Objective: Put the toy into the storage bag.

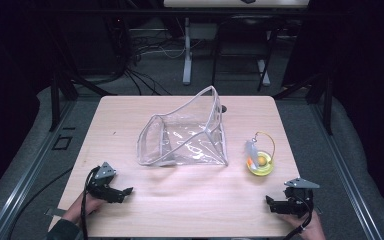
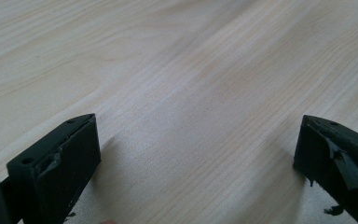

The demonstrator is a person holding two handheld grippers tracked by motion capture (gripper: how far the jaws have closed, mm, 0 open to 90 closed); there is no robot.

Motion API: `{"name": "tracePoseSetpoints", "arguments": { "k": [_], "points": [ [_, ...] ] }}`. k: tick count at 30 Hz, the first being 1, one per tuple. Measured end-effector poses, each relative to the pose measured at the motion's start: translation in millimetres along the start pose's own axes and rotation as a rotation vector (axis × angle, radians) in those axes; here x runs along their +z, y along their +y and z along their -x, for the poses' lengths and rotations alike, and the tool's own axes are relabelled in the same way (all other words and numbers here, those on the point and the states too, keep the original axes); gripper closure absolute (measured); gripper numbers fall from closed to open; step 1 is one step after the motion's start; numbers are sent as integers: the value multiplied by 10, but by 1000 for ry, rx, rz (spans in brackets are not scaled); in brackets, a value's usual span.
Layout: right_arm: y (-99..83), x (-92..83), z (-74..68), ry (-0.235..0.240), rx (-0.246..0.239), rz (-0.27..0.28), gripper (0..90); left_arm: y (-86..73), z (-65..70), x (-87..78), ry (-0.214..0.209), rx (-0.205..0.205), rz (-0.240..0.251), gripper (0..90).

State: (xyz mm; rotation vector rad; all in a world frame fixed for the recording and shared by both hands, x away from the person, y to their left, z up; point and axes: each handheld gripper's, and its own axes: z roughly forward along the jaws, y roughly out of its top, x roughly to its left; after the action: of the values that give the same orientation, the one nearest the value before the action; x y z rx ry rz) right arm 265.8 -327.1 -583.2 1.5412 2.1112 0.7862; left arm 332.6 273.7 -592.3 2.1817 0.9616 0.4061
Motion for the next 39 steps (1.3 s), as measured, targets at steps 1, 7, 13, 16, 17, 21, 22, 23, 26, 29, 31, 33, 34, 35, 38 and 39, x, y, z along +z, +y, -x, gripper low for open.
{"name": "tracePoseSetpoints", "arguments": {
  "k": [1,7,13,16,17,21,22,23,26,29,31,33,34,35,38,39],
  "points": [
    [5,10,-3,5,3,5,0,0,0,0,0,-1,0,2],
    [92,11,5,5,-67,-48,0,1,-1,1,-1,1,0,2],
    [146,-6,-14,-21,-118,-86,0,1,-1,1,-1,1,0,2],
    [165,-16,-10,-18,-108,-104,0,1,-1,0,-1,2,0,2],
    [176,-26,-2,-15,-108,-105,0,1,0,0,-1,1,-1,2],
    [248,-124,4,-18,-74,-99,0,0,0,1,2,2,0,2],
    [269,-158,2,-12,-75,-93,17,0,1,2,4,2,1,2],
    [283,-190,-8,-17,-75,-80,31,0,1,2,4,2,1,2],
    [340,-249,-21,-1,-69,-86,28,-1,2,3,2,0,1,2],
    [392,-276,-19,3,-62,-94,16,-1,2,3,2,0,2,2],
    [416,-276,-14,17,-54,-102,4,-1,2,3,2,0,2,2],
    [440,-286,-6,12,-58,-117,0,-1,2,3,2,0,1,2],
    [460,-296,8,8,-72,-142,0,-1,2,3,2,0,1,2],
    [461,-285,3,18,-62,-132,0,-1,2,3,2,0,1,2],
    [502,-280,-5,28,-53,-139,0,-1,3,2,3,1,1,2],
    [520,-283,-10,30,-51,-136,0,-1,3,2,3,1,1,2]
  ]
}}
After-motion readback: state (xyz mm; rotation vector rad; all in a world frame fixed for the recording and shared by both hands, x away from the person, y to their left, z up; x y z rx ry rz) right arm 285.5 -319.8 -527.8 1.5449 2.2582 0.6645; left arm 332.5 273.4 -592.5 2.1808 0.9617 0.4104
